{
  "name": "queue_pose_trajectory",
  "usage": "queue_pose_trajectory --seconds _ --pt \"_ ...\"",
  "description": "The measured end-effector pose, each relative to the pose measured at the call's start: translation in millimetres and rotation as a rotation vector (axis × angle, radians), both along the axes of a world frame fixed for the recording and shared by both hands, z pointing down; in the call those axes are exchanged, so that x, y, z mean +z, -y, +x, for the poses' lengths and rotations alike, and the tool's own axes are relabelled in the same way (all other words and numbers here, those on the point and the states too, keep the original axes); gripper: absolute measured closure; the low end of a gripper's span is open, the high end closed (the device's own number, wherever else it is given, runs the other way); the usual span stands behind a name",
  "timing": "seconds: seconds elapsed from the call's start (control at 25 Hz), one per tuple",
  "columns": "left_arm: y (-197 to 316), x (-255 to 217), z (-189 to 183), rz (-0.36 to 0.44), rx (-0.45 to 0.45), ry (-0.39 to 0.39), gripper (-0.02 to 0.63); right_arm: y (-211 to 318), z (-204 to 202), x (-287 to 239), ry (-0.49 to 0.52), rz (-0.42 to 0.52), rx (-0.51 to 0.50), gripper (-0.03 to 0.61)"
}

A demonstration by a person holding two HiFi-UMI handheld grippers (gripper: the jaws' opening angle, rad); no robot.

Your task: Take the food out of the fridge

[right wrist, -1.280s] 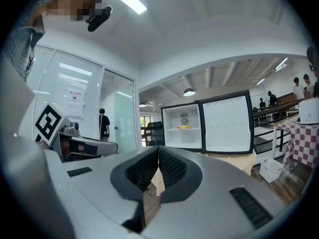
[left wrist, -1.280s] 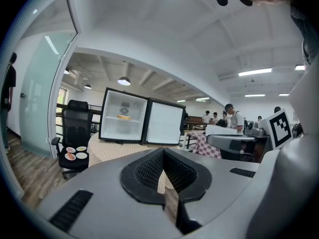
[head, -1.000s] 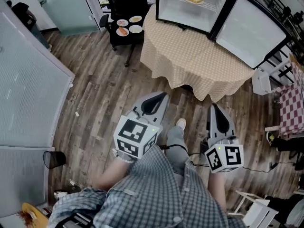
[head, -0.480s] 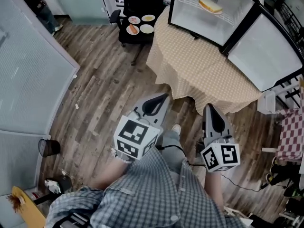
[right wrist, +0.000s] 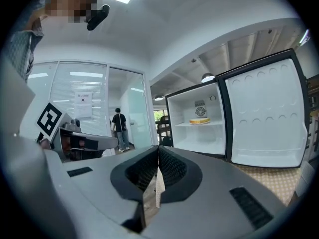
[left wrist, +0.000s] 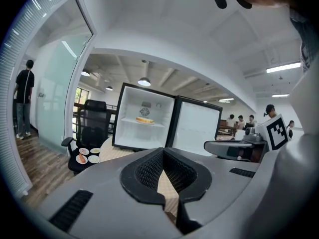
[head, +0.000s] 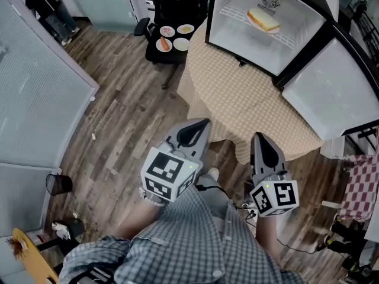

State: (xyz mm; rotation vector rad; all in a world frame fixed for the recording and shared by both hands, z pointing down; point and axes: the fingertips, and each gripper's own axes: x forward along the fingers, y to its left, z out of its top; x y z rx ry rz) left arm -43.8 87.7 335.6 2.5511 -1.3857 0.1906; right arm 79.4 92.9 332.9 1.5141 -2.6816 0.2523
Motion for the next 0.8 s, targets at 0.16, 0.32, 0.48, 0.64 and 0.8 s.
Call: queue_pose_trajectory --seconds 0.16,0.32,0.48,0.64,0.8 --pt "32 -2 18 -0.005 -0.021 -0.003 0.607 33 20 -4 0.002 0.001 -0.015 0.569" --pt "60 -11 37 0.004 -0.037 -0.010 0.607 65 40 -6 0.010 0.003 -0.030 0.569" --pt "79 -20 52 0.019 -0.052 0.000 0.607 88 53 -11 0.026 0.014 -0.049 0.568" --pt "90 -24 58 0.025 -0.069 0.005 0.607 101 60 -12 0.041 0.019 -0.055 0.568" --pt "99 -22 63 0.014 -0.067 0.009 0.607 109 67 -8 0.058 0.007 -0.039 0.568"
